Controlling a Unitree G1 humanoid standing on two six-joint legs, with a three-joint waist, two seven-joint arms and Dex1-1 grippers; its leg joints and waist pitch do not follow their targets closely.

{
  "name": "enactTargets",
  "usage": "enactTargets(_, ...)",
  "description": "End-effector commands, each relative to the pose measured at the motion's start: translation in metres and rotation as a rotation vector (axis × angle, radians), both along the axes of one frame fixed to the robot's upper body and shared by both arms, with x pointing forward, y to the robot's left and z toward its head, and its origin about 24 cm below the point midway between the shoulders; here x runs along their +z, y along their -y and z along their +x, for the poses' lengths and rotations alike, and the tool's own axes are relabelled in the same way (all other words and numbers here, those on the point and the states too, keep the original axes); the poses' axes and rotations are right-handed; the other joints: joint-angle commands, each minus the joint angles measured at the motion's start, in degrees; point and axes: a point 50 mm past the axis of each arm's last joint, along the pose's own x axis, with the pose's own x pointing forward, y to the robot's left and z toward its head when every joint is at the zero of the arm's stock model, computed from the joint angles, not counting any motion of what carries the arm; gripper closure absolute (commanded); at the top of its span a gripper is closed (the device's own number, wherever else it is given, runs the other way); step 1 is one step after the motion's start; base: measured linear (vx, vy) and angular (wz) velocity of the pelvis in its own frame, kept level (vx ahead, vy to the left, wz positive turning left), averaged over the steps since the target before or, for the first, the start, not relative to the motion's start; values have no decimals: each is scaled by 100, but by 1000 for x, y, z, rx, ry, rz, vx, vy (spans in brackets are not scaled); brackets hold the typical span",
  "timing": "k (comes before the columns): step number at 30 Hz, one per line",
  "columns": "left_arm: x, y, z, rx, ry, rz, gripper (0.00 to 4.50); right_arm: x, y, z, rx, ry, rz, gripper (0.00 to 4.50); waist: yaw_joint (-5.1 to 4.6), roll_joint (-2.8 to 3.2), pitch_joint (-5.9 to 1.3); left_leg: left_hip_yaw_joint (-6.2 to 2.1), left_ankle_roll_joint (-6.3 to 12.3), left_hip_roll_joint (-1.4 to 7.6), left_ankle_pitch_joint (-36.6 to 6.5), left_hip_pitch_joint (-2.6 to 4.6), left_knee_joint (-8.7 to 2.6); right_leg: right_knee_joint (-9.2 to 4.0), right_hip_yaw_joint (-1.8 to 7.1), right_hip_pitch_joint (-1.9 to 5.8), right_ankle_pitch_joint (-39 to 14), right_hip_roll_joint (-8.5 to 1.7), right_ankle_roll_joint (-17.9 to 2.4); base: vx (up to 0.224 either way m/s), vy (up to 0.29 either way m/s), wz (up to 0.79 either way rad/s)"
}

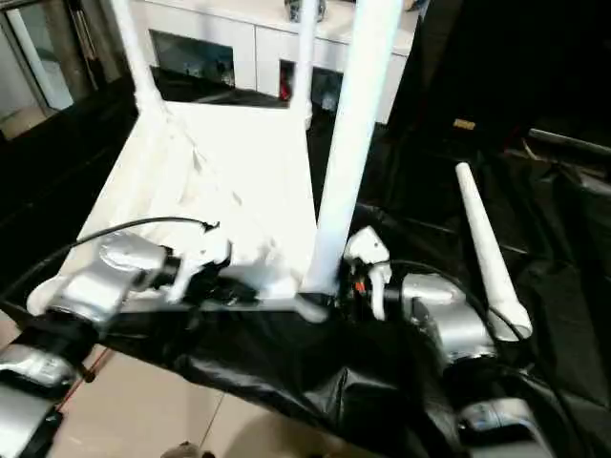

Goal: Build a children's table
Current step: Rotate leg to tighten

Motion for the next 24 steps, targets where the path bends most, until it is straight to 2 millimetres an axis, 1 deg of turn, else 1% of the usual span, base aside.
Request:
enactTargets(1,18,28,18,100,91,-67,450,-17,-15,9,-174,-31,-61,172,-59,35,-374,-181,-96,283,-1478,123,-423,-425,270,231,-2364,-560,-952,0,0,0)
enactTargets(2,18,29,19,113,95,-67,450,-18,-15,11,-194,-32,-63,173,-83,50,-367,-179,-131,279,-1486,117,-426,-424,275,220,-2398,-556,-933,0,0,0)
enactTargets(3,18,32,21,139,102,-68,450,-19,-16,13,-232,-33,-66,174,-121,50,-355,-190,-173,267,-1616,122,-426,-468,262,214,-2592,-557,-877,0,0,0)
enactTargets(4,20,39,29,219,126,-65,450,-22,-20,20,-337,-39,-69,175,-138,36,-367,-194,-175,263,-1618,135,-419,-478,262,218,-2619,-562,-844,0,0,0)
enactTargets(5,20,39,29,224,127,-64,450,-22,-20,20,-344,-39,-70,176,-174,48,-370,-181,-149,255,-1627,147,-404,-485,273,197,-2552,-558,-887,0,0,0)
enactTargets(6,20,44,32,268,138,-62,450,-22,-23,25,-412,-45,-68,176,-173,37,-378,-176,-123,247,-1588,138,-395,-488,272,211,-2514,-558,-888,0,0,0)
enactTargets(7,20,49,35,305,146,-63,450,-23,-27,28,-478,-60,-56,176,-184,59,-385,-173,-90,248,-1518,131,-394,-465,280,208,-2355,-545,-941,0,0,0)
enactTargets(9,20,59,37,341,160,-67,450,-22,-36,34,-571,-63,-40,176,-187,66,-402,-167,-61,252,-1426,125,-392,-443,280,216,-2119,-536,-995,0,0,0)
enactTargets(11,20,64,37,340,167,-74,450,-20,-42,36,-582,-55,-30,176,-177,59,-409,-154,-4,250,-1366,109,-387,-427,281,237,-1930,-537,-1047,0,0,0)
enactTargets(12,20,67,36,330,165,-82,450,-20,-45,36,-582,-54,-21,121,-177,59,-409,-154,-4,250,-1366,109,-387,-427,281,237,-1930,-537,-1047,0,0,0)
enactTargets(13,20,72,33,294,162,-96,450,-18,-52,36,-559,-65,24,108,-169,61,-418,-151,68,257,-1251,88,-391,-388,283,259,-1629,-531,-1122,0,0,0)
enactTargets(14,20,73,32,286,161,-99,450,-17,-54,36,-554,-67,35,108,-167,59,-421,-145,121,257,-1201,82,-389,-371,285,267,-1490,-528,-1154,0,0,0)
enactTargets(16,19,73,30,263,150,-103,450,-17,-55,36,-526,-48,16,101,-160,63,-425,-139,162,265,-1154,96,-388,-356,287,264,-1365,-529,-1210,0,0,0)
enactTargets(17,18,71,28,229,148,-104,450,-15,-56,35,-475,-20,-4,80,-165,58,-420,-138,171,267,-1145,93,-390,-351,286,262,-1329,-523,-1241,0,0,0)
enactTargets(18,18,70,27,213,144,-102,450,-15,-56,34,-451,-11,-7,68,-165,58,-420,-138,171,267,-1145,93,-390,-351,286,262,-1329,-523,-1241,0,0,0)
enactTargets(19,17,67,24,171,144,-96,450,-13,-57,32,-386,10,-5,68,-168,51,-421,-141,207,260,-1149,69,-391,-349,284,290,-1360,-539,-1238,0,0,0)
enactTargets(20,17,67,24,171,144,-96,450,-13,-57,32,-386,10,-5,68,-188,54,-413,-142,230,260,-1168,58,-392,-355,288,293,-1402,-538,-1223,0,0,0)
enactTargets(21,16,66,22,139,152,-97,450,-12,-57,31,-349,20,-3,68,-191,59,-413,-140,223,265,-1176,71,-391,-360,289,283,-1430,-540,-1221,0,0,0)
enactTargets(22,16,66,22,139,152,-97,450,-12,-57,31,-349,20,-3,68,-191,58,-412,-143,225,265,-1188,72,-391,-367,286,287,-1463,-543,-1219,0,0,0)
enactTargets(23,14,60,18,80,145,-83,450,-11,-54,27,-244,50,-9,68,-185,55,-407,-146,241,273,-1239,70,-392,-373,287,295,-1526,-545,-1208,0,0,0)
enactTargets(24,14,60,18,80,145,-83,450,-11,-54,27,-244,50,-9,68,-193,51,-404,-145,252,280,-1236,63,-395,-369,291,297,-1516,-545,-1207,0,0,0)
